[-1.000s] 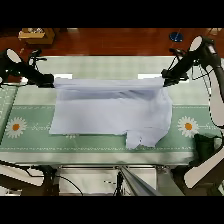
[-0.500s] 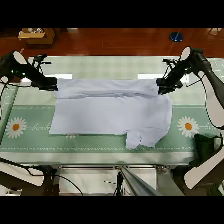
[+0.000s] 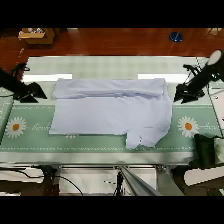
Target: Fold the shirts.
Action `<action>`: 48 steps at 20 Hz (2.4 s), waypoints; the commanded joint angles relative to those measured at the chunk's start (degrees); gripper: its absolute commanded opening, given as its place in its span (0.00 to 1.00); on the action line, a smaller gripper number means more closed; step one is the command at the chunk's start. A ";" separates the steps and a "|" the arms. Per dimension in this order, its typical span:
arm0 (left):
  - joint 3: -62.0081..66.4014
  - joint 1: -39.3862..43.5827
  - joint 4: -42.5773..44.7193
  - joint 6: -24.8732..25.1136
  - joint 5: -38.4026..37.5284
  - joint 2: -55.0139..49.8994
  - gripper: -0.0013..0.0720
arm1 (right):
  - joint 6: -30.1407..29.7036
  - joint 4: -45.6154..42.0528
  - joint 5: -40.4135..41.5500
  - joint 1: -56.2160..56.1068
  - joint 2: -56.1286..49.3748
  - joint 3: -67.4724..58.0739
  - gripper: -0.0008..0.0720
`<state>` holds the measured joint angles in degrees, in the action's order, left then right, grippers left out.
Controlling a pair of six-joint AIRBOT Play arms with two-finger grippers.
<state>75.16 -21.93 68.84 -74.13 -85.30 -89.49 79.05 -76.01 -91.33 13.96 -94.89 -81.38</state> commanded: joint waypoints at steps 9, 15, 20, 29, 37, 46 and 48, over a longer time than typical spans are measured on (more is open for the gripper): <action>-30.84 -9.46 -5.44 7.45 0.31 9.68 0.88 | -11.04 17.59 11.89 9.86 15.19 27.12 0.67; -34.69 -7.89 -8.90 7.41 5.66 9.66 0.88 | -11.02 17.73 10.97 9.86 15.19 27.23 0.67; -35.01 -2.75 -9.51 3.39 11.61 9.66 0.27 | -10.99 20.28 9.07 9.86 15.26 27.23 0.67; -34.99 -4.11 -9.33 4.72 8.33 9.92 0.04 | -10.12 14.05 8.41 13.62 22.14 34.91 0.67; -34.88 -4.11 -9.38 7.69 8.33 13.57 0.04 | -10.43 18.27 15.13 13.31 28.44 49.83 0.67; -34.75 -4.11 -10.82 9.03 8.33 15.13 0.04 | -9.29 22.99 28.59 4.35 28.39 55.21 0.28; -34.01 -4.11 -10.84 9.03 8.11 15.17 0.04 | -9.27 23.52 27.91 2.60 28.83 53.81 0.04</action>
<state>40.58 -26.00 58.43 -65.49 -77.06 -74.52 69.47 -53.47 -65.45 19.81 -66.41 -27.22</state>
